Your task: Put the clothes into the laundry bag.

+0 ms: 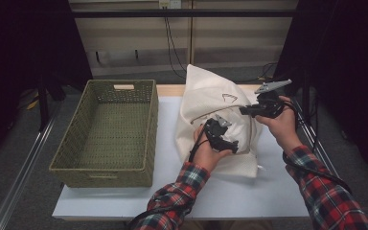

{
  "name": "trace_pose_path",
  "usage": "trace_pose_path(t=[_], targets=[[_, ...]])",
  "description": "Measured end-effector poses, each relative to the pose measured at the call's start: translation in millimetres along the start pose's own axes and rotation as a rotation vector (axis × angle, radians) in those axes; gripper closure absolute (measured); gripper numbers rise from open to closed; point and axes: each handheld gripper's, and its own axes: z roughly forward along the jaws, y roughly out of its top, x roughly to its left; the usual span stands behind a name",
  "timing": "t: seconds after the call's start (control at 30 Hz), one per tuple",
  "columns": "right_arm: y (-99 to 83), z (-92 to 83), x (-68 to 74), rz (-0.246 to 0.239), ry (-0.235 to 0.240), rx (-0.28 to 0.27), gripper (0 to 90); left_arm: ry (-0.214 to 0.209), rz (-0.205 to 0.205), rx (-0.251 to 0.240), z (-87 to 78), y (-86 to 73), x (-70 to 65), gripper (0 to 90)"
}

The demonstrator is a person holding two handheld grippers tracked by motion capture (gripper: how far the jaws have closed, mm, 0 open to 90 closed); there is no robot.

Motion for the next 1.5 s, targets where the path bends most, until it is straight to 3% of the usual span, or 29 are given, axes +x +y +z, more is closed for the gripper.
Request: trace_pose_path(t=[0.13, 0.27, 0.4, 0.43, 0.53, 0.7, 0.77, 0.8, 0.87, 0.97, 1.17, 1.37, 1.4, 1.5], targets=[[-1.8, 0.2, 0.8, 0.006, 0.008, 0.001, 87.2, 0.027, 0.028, 0.049, 8.9, -3.2, -1.8, 12.2], [-2.3, -0.8, 3.2, -0.007, 0.014, 0.001, 87.2, 0.078, 0.088, 0.089, 10.6, -4.1, -0.7, 35.2], [-3.7, -2.2, 3.6, -0.008, 0.018, 0.001, 87.3, 0.105, 0.075, 0.093, 9.6, -5.0, 1.4, 56.2], [-3.9, -2.5, 3.2, -0.007, 0.02, 0.0, 87.3, 0.113, 0.056, 0.082, 9.8, -5.0, 2.3, 61.5], [-4.0, -2.8, 4.7, 0.002, 0.023, -0.008, 87.3, 0.105, 0.016, 0.085, 10.0, -2.9, 5.4, 68.6], [-2.8, -3.6, 6.3, -0.005, 0.044, -0.004, 87.4, 0.121, -0.037, 0.048, 9.9, 2.3, 14.7, 71.9], [-2.6, -3.6, 6.8, -0.008, 0.049, -0.005, 87.5, 0.13, -0.027, 0.046, 9.7, 3.9, 19.5, 72.1], [-2.7, -3.7, 6.8, -0.007, 0.052, -0.007, 87.5, 0.134, -0.041, 0.032, 10.0, 4.6, 20.2, 72.2], [-2.7, -3.7, 6.5, -0.006, 0.054, -0.009, 87.5, 0.154, -0.014, 0.033, 8.3, 8.8, 23.4, 72.4], [-2.6, -3.4, 5.6, -0.001, 0.063, -0.015, 87.6, 0.171, -0.007, 0.024, 7.7, 14.0, 28.2, 72.6], [-1.6, -3.5, 7.1, -0.002, 0.074, -0.017, 87.6, 0.201, -0.027, -0.036, 7.9, 20.6, 38.4, 72.8], [-2.2, -4.2, 5.5, 0.001, 0.073, -0.018, 87.7, 0.18, -0.02, -0.05, 11.1, 17.9, 37.7, 71.2], [-2.6, -4.0, 5.6, 0.001, 0.073, -0.019, 87.7, 0.179, -0.012, -0.033, 10.8, 17.3, 37.5, 70.4], [-3.8, -3.0, 6.7, 0.003, 0.066, -0.015, 87.7, 0.17, -0.027, -0.035, 11.5, 13.9, 37.2, 67.2]])
